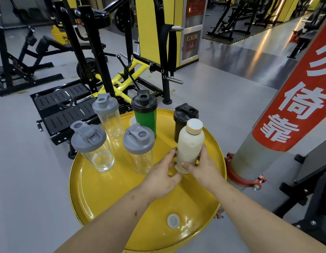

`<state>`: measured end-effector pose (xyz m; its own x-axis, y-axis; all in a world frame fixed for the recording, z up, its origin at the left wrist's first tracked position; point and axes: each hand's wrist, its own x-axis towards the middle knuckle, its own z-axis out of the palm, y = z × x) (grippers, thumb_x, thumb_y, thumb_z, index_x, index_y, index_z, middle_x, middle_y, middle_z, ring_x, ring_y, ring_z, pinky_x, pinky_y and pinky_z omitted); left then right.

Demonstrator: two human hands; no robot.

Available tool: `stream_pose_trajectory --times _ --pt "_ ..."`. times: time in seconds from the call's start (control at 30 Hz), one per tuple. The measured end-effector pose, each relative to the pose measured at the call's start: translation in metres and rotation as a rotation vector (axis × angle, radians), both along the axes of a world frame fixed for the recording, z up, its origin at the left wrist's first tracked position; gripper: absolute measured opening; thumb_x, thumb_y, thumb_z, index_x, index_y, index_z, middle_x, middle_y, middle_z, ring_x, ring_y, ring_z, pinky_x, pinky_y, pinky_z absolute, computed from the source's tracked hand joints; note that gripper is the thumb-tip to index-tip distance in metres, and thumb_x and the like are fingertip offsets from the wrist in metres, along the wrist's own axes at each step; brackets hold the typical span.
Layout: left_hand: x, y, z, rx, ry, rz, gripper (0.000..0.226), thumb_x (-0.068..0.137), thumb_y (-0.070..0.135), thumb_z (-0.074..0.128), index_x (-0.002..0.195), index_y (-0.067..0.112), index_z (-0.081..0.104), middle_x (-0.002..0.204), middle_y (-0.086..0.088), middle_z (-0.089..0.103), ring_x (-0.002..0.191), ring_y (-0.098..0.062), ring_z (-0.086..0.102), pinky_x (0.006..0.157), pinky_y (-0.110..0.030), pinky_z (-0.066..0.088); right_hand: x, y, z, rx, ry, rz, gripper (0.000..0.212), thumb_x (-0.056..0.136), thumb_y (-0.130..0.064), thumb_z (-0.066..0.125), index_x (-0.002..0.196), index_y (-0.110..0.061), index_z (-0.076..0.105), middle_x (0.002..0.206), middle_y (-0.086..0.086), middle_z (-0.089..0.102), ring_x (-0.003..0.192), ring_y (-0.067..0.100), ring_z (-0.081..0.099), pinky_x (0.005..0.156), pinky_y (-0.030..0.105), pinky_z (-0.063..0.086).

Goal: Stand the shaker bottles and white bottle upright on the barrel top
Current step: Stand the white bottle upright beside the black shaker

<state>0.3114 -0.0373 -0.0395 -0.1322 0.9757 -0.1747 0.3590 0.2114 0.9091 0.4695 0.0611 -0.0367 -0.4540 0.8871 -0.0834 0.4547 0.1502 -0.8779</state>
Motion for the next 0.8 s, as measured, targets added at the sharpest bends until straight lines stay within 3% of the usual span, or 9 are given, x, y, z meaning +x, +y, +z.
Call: stream_pose_trajectory --times 0.13,0.23,0.3,0.4,0.5,0.6,0.67,0.73,0.8 --pt "-0.002 0.001 -0.002 -0.04 0.03 -0.004 0.089 0.082 0.046 0.064 0.155 0.064 0.016 0.156 0.023 0.046 0.112 -0.018 0.071 0.085 -0.047 0.064 0.0 0.0 0.0 0.0 0.002 -0.005 0.087 0.086 -0.029 0.083 0.153 -0.029 0.027 0.131 -0.013 0.051 0.118 0.013 0.051 0.077 0.018 0.042" --pt "-0.007 -0.002 0.0 -0.033 0.094 -0.008 0.086 0.092 0.034 0.066 0.162 0.048 0.018 0.15 0.021 0.047 0.119 0.0 0.063 0.094 -0.034 0.061 -0.001 -0.003 0.003 -0.029 -0.027 -0.029 0.098 0.082 -0.032 0.086 0.157 -0.026 0.024 0.138 -0.011 0.051 0.124 0.015 0.052 0.082 0.024 0.043" --pt "-0.016 -0.008 -0.001 -0.045 0.146 -0.007 0.073 0.097 0.026 0.065 0.16 0.038 0.03 0.145 0.013 0.055 0.125 0.0 0.059 0.097 -0.031 0.058 -0.002 -0.006 0.007 -0.099 -0.165 -0.07 0.1 0.08 -0.036 0.085 0.158 -0.02 0.025 0.143 -0.001 0.053 0.126 0.022 0.056 0.082 0.028 0.044" --pt "-0.031 -0.019 -0.005 -0.081 0.203 0.006 0.04 0.097 0.023 0.064 0.136 0.031 0.06 0.116 0.011 0.07 0.109 -0.004 0.066 0.095 -0.036 0.057 -0.004 -0.013 0.013 -0.202 -0.493 -0.059 0.059 0.087 -0.038 0.072 0.135 -0.011 0.051 0.114 0.004 0.063 0.087 0.02 0.063 0.063 0.032 0.048" --pt "-0.042 -0.031 -0.003 -0.095 0.245 0.021 0.013 0.096 0.025 0.064 0.102 0.031 0.073 0.094 0.013 0.073 0.087 -0.005 0.066 0.08 -0.03 0.058 -0.013 -0.019 0.014 -0.225 -0.625 0.006 0.027 0.089 -0.035 0.062 0.101 -0.012 0.062 0.084 0.001 0.062 0.065 0.017 0.056 0.05 0.029 0.041" --pt "-0.055 -0.043 -0.002 -0.117 0.266 0.026 0.023 0.097 0.031 0.064 0.076 0.021 0.069 0.07 0.01 0.063 0.062 -0.011 0.054 0.057 -0.031 0.049 -0.034 -0.031 0.014 -0.186 -0.626 0.026 0.024 0.087 -0.035 0.061 0.092 -0.012 0.062 0.079 0.004 0.062 0.065 0.021 0.057 0.048 0.029 0.037" --pt "-0.068 -0.05 -0.004 -0.148 0.29 0.053 0.042 0.098 0.034 0.064 0.063 0.012 0.053 0.06 0.004 0.046 0.053 -0.013 0.041 0.052 -0.032 0.038 -0.053 -0.04 0.014 -0.161 -0.601 0.061 0.022 0.087 -0.036 0.063 0.085 -0.014 0.061 0.077 0.004 0.061 0.068 0.024 0.058 0.054 0.03 0.04" --pt "-0.082 -0.056 -0.007 -0.167 0.332 0.116 0.053 0.097 0.038 0.064 0.056 0.014 0.04 0.056 0.001 0.037 0.05 -0.017 0.034 0.051 -0.032 0.031 -0.072 -0.047 0.013 -0.167 -0.557 0.09 0.024 0.09 -0.034 0.064 0.107 -0.016 0.065 0.096 0.005 0.066 0.081 0.023 0.06 0.064 0.03 0.045" --pt "-0.094 -0.063 -0.01 -0.186 0.361 0.199 0.057 0.096 0.04 0.065 0.054 0.018 0.034 0.053 0.002 0.034 0.05 -0.019 0.033 0.051 -0.032 0.028 -0.087 -0.053 0.014 -0.154 -0.538 0.09 0.05 0.093 -0.033 0.063 0.138 -0.014 0.055 0.107 0.003 0.067 0.091 0.022 0.063 0.071 0.032 0.051"
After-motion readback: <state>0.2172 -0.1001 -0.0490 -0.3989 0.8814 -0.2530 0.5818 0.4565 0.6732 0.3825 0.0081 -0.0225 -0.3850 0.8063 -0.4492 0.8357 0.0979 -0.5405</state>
